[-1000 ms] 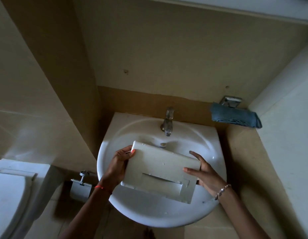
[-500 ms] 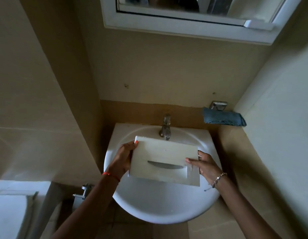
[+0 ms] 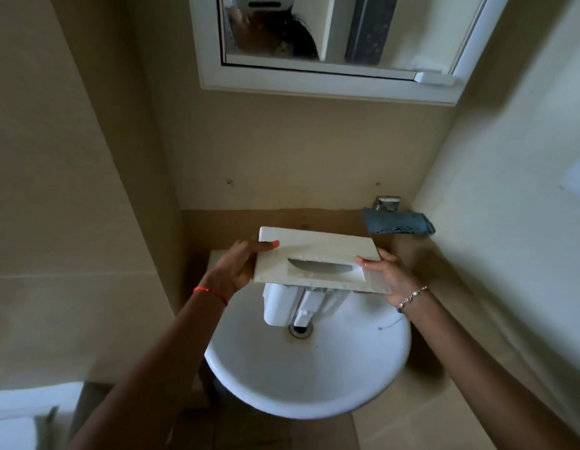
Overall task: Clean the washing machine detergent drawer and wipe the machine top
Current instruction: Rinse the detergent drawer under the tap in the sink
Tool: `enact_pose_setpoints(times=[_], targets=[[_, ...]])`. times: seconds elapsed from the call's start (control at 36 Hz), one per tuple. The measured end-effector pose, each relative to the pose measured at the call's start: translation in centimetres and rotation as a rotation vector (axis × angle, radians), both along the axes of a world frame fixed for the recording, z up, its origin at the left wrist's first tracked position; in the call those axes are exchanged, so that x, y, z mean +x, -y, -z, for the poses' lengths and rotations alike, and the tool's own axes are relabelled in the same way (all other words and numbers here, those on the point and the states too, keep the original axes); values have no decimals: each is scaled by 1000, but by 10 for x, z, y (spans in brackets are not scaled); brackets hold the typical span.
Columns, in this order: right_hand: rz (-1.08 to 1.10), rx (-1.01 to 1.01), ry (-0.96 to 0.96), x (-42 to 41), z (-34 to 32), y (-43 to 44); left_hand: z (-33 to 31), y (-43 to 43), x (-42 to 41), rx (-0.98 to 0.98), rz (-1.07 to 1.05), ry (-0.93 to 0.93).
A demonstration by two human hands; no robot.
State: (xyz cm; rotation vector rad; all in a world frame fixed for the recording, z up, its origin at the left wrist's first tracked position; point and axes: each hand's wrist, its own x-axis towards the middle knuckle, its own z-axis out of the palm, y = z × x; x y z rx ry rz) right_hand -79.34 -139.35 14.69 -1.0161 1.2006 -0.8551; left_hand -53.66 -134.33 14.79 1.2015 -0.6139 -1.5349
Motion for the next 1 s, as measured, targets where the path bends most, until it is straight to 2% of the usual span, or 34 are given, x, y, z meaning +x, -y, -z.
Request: enact_pose_setpoints(times=[0.14,0.28,0.39,0.58,0.72,0.86,1.0], targets=[[18,-80,-13,5,-30,4,-1,-6,1,-137,9,27],[5,-128,-58,7,-49,8,-18,-10,-5,-216,-31,224],[-19,-124,-87,7,-59,7,-31,-8,-10,-212,-100,314],[-6,-131,-92,5,-67,9,-49,1,-19,-172,-198,354],[-25,-33,-123,-1,-62,10,-53,5,-25,-94,-176,408],[18,-136,-65,-7,-57,13,-50,1,-37,-144,-204,434],[3,-25,-131,-11,-51,14,-40,-2,-39,-51,-216,432]])
